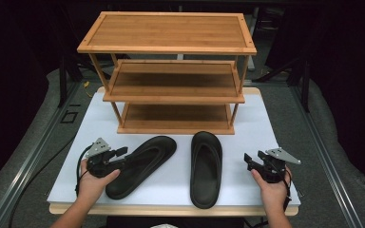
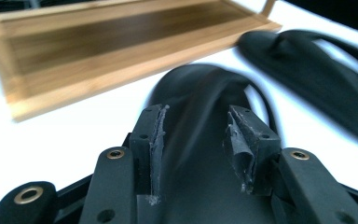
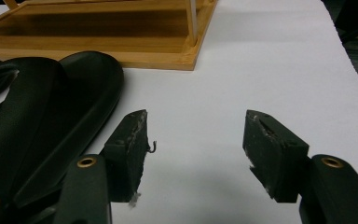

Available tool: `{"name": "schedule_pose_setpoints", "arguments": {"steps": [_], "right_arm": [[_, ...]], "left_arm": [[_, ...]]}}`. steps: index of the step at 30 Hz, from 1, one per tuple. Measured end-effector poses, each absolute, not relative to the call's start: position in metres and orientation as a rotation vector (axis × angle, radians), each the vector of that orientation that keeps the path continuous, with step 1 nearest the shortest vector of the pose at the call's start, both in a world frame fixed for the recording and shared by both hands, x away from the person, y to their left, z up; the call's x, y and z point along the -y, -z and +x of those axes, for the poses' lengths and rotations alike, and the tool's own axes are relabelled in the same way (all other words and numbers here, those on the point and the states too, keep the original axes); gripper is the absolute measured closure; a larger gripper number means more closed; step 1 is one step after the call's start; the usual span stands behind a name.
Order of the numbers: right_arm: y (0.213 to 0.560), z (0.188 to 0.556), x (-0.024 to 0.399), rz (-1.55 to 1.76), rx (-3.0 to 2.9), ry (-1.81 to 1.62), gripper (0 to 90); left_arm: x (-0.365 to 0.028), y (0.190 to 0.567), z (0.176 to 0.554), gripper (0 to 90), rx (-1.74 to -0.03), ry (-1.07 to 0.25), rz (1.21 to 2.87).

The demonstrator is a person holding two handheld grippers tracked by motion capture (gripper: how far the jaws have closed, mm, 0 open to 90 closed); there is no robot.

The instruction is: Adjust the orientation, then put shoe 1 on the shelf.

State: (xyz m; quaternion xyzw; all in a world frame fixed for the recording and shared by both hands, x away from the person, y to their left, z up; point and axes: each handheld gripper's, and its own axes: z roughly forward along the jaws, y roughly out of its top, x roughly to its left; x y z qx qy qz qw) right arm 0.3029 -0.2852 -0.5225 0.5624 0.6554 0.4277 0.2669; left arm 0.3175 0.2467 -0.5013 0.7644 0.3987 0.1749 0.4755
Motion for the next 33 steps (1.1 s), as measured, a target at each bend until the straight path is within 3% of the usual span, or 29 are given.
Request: {"name": "schedule_pose_setpoints", "arguments": {"steps": [3, 10, 15, 27, 33], "right_arm": [[0.523, 0.303, 0.285, 1.524, -1.776, -1.145, 40.0], [0.522, 0.303, 0.285, 1.52, -1.763, -1.149, 39.9], [0.523, 0.305, 0.285, 1.518, -1.782, -1.161, 39.9], [0.523, 0.306, 0.283, 1.518, -1.789, -1.165, 40.4], [0.523, 0.306, 0.284, 1.521, -1.782, -1.169, 40.5]], "left_arm": [[-0.253, 0.509, 0.32, 61.6, -0.961, -0.379, 1.873], [-0.25, 0.519, 0.325, 63.0, -0.969, -0.338, 1.929], [-0.25, 0.521, 0.325, 67.6, -0.949, -0.354, 1.955], [-0.251, 0.527, 0.327, 68.4, -0.94, -0.384, 1.959], [-0.248, 0.523, 0.324, 75.2, -0.942, -0.426, 1.967]]}}
